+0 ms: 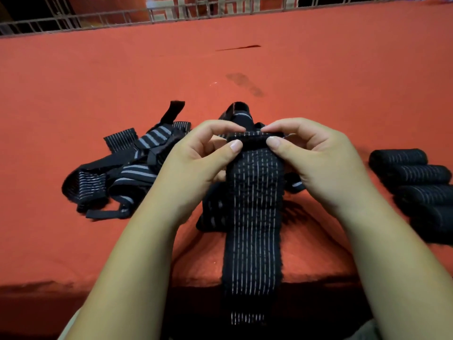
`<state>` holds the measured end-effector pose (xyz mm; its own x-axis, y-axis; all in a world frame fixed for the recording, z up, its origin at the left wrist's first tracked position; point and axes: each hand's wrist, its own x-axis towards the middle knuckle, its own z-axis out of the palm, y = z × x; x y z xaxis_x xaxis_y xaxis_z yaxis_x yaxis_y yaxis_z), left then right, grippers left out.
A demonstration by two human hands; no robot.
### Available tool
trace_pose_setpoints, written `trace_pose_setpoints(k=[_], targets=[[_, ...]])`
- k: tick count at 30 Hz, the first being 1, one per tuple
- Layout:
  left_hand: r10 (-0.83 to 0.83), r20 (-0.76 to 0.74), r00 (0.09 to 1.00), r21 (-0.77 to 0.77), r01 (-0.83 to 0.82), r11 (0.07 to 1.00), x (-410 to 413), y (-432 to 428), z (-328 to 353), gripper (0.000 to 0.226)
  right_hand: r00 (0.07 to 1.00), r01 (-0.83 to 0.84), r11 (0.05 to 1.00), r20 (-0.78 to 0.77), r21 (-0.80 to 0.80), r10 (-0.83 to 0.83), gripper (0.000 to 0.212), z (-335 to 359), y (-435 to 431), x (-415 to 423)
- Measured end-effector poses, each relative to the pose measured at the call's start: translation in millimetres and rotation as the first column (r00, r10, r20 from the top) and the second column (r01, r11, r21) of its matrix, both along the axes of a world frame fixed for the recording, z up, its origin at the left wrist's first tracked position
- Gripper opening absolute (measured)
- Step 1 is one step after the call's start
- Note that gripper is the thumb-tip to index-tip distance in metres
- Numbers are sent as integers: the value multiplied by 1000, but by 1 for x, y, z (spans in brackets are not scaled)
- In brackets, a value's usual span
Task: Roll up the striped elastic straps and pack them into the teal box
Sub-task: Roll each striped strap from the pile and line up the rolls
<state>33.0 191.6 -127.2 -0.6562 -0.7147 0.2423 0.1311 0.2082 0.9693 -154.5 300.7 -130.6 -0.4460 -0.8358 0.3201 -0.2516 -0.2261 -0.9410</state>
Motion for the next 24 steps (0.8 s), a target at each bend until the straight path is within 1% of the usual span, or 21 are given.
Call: trace_pose_setpoints(k=[3, 5, 7, 11, 13, 17, 22, 24], targets=[[-9, -15, 1000, -24, 9, 1000, -2, 1, 1, 11, 1000, 25, 999, -8, -22, -25, 14, 0, -2, 3], [14, -12, 1000, -57, -14, 998, -2, 2, 2, 9, 1000, 16, 999, -16, -27, -17, 14, 1, -1, 6], [32, -22, 999, -53, -33, 998, 0, 4, 2, 8, 1000, -9, 1000, 3, -30, 9, 14, 2, 1, 7], [50, -49, 998, 10, -50, 999, 4, 9, 3, 10, 999, -40, 999, -38, -19, 40, 14, 3, 5, 7], [55, -66, 996, 25, -54, 998, 5, 9, 2, 11, 999, -45, 999, -14, -25, 44, 12, 5, 8, 8], [49, -69, 996, -23, -51, 998, 6, 9, 2, 16, 1000, -11, 1000, -13, 5, 11, 16, 7, 12, 10], [33, -84, 996, -68, -39, 997, 6, 7, -1, 19, 999, -32, 998, -20, 48, 33, 17, 5, 14, 6], [26, -71, 997, -56, -30, 998, 5, 8, 0, 27, 997, -39, 997, -65, 63, 43, 14, 3, 14, 3]])
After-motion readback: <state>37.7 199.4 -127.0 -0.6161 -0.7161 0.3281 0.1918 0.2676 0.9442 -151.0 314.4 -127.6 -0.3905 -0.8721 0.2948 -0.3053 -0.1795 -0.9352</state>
